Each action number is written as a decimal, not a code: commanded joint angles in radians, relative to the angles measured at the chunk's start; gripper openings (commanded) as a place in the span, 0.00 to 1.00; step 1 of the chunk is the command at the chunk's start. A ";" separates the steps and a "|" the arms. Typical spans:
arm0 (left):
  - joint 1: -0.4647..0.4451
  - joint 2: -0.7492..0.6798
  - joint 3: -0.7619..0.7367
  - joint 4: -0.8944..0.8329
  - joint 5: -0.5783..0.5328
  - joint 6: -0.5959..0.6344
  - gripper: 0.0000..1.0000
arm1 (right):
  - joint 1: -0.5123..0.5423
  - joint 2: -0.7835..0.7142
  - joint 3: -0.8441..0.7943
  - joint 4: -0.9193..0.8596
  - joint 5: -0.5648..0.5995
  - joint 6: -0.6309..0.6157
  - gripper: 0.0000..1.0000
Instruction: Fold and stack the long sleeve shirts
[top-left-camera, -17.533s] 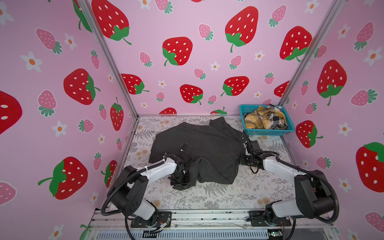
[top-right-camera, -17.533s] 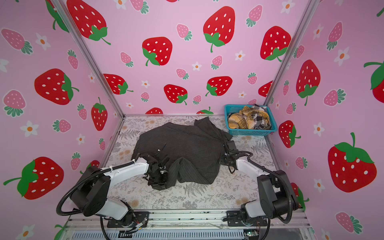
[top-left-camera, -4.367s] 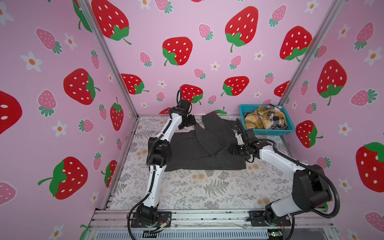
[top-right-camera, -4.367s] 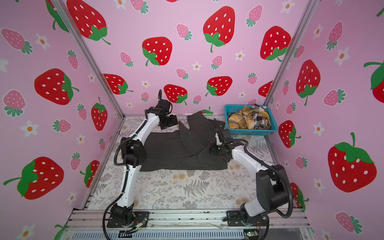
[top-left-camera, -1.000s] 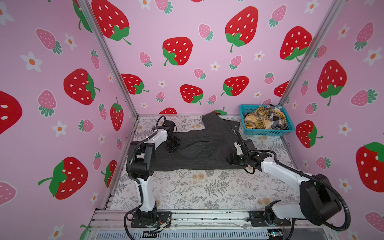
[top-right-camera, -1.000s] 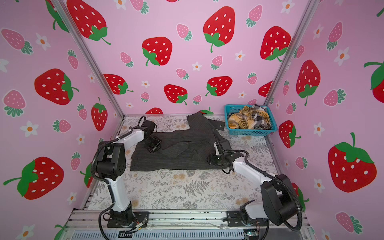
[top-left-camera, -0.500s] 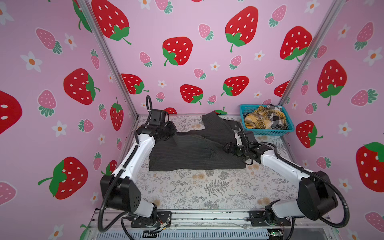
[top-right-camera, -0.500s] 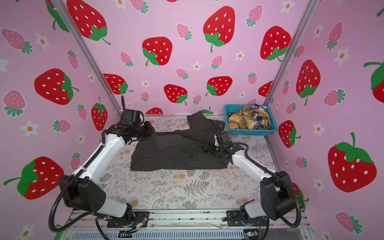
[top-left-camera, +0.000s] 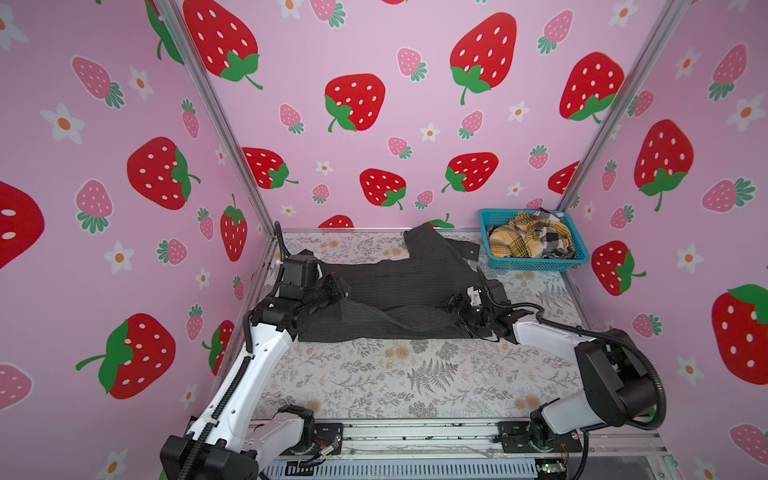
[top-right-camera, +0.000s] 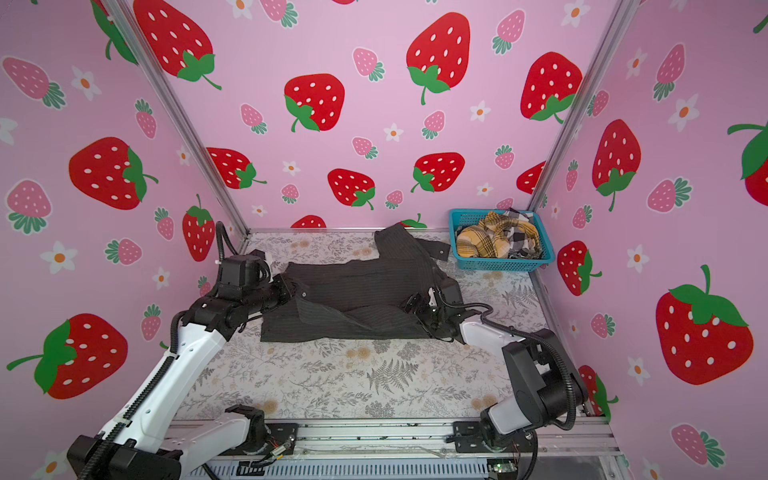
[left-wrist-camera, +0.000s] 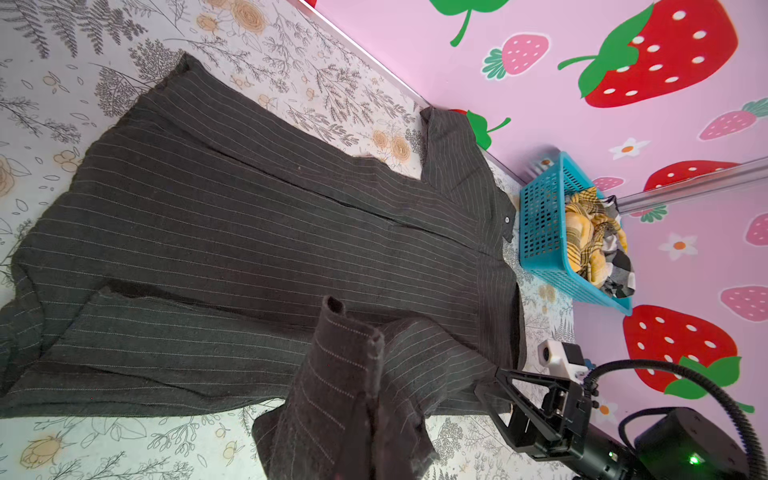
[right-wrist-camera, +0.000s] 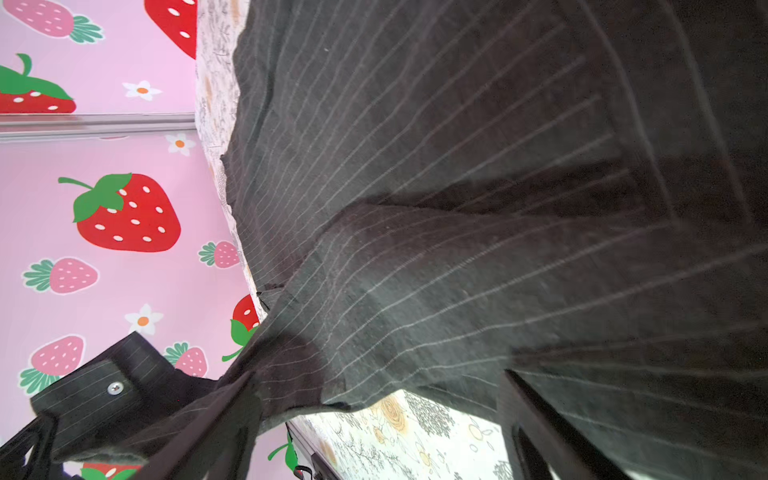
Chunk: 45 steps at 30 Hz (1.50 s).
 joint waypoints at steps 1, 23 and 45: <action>0.003 -0.010 0.054 -0.003 -0.023 0.007 0.00 | -0.004 -0.107 -0.037 -0.006 0.037 0.040 0.89; 0.004 0.021 0.180 -0.038 -0.021 -0.048 0.00 | -0.044 -0.042 -0.126 0.195 0.051 0.086 0.72; 0.103 0.453 0.383 0.109 -0.008 0.037 0.00 | -0.106 0.047 -0.114 0.394 0.009 0.132 0.00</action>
